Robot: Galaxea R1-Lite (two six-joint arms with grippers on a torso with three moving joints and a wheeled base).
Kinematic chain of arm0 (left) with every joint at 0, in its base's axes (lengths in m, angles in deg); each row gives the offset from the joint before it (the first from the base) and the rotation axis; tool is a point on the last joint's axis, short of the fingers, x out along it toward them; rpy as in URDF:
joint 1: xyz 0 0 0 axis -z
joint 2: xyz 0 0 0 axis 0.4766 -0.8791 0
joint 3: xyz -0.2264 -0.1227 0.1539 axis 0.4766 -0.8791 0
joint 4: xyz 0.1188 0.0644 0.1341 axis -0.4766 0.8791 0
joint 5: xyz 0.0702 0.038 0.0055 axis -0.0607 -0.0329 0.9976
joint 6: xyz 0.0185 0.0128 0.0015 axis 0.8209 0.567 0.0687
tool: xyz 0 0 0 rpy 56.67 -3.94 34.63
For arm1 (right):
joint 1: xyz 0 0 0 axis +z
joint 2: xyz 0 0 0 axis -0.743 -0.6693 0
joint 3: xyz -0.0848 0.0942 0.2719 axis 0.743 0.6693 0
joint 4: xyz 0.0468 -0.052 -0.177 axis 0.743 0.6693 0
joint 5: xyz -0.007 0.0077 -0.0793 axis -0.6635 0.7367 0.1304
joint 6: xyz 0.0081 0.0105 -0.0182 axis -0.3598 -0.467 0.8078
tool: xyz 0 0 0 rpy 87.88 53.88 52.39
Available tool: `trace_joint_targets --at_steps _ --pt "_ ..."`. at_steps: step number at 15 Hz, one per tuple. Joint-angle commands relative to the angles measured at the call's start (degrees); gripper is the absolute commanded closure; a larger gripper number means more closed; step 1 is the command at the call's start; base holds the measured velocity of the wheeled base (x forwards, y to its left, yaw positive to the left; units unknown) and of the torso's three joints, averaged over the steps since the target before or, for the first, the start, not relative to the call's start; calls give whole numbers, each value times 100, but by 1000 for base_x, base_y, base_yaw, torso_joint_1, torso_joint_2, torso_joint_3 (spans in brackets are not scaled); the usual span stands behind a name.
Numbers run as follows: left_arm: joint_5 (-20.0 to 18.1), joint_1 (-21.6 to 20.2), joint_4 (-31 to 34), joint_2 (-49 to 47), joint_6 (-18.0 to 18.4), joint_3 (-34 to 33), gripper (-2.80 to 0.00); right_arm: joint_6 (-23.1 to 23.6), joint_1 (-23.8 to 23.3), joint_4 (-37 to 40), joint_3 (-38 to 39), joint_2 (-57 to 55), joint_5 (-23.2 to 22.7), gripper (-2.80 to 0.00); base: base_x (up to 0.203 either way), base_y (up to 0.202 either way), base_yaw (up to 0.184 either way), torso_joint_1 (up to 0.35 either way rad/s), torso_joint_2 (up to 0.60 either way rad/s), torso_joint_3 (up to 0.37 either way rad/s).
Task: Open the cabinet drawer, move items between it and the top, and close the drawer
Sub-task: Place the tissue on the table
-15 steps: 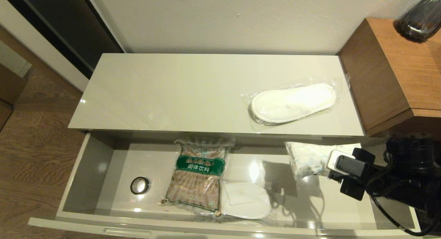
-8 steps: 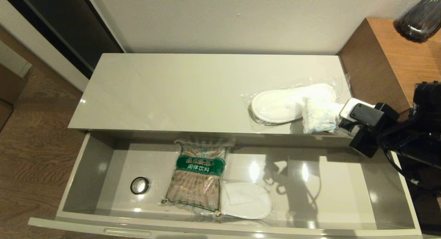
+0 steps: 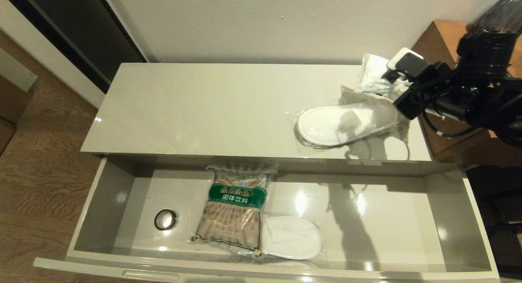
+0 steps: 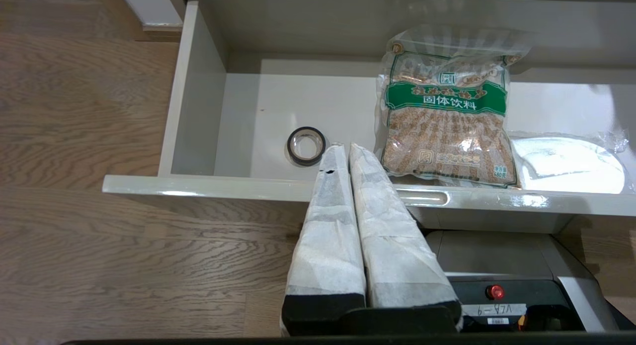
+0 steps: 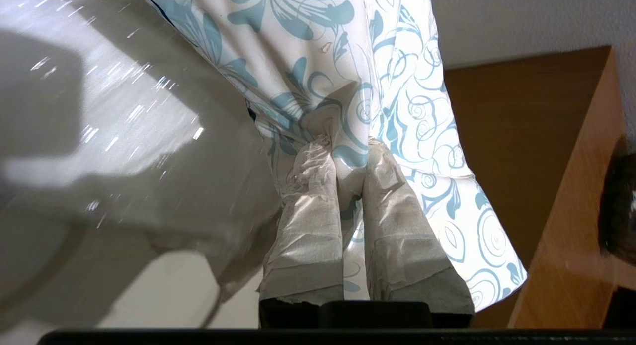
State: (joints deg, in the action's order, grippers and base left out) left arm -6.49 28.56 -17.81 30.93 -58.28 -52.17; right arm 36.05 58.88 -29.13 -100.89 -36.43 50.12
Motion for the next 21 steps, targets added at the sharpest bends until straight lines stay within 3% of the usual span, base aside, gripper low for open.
trace_joint_targets --at_steps 1,5,6,11,16,18,21 --pt "-2 -1 -9 -7 -5 -1 0 2 -45 -16 -1079 -1226 62 0 0 0 0 0 0 0" --pt "-2 -1 0 -7 -5 -1 0 -18 -161 -27 -2842 -2530 43 0 0 0 0 0 0 0" --pt "-2 -1 0 -7 -5 -1 0 -21 -183 -33 -3281 -2828 24 -280 0 0 0 0 0 0" --pt "-2 -1 0 -7 -5 -1 0 7 -241 -600 -3678 -3374 -30 -280 0 0 0 0 0 0" --pt "-2 -1 -4 -7 -5 -1 0 20 -245 -703 -3600 -3144 -47 -280 0 0 0 0 0 0" --pt "-2 -1 -9 -7 -5 -1 0 20 -245 -837 -3084 -2777 -94 -280 0 0 0 0 0 0" --pt "-2 -1 0 -7 -5 -1 0 20 -259 -993 -1134 -1387 -123 -280 0 0 0 0 0 0"
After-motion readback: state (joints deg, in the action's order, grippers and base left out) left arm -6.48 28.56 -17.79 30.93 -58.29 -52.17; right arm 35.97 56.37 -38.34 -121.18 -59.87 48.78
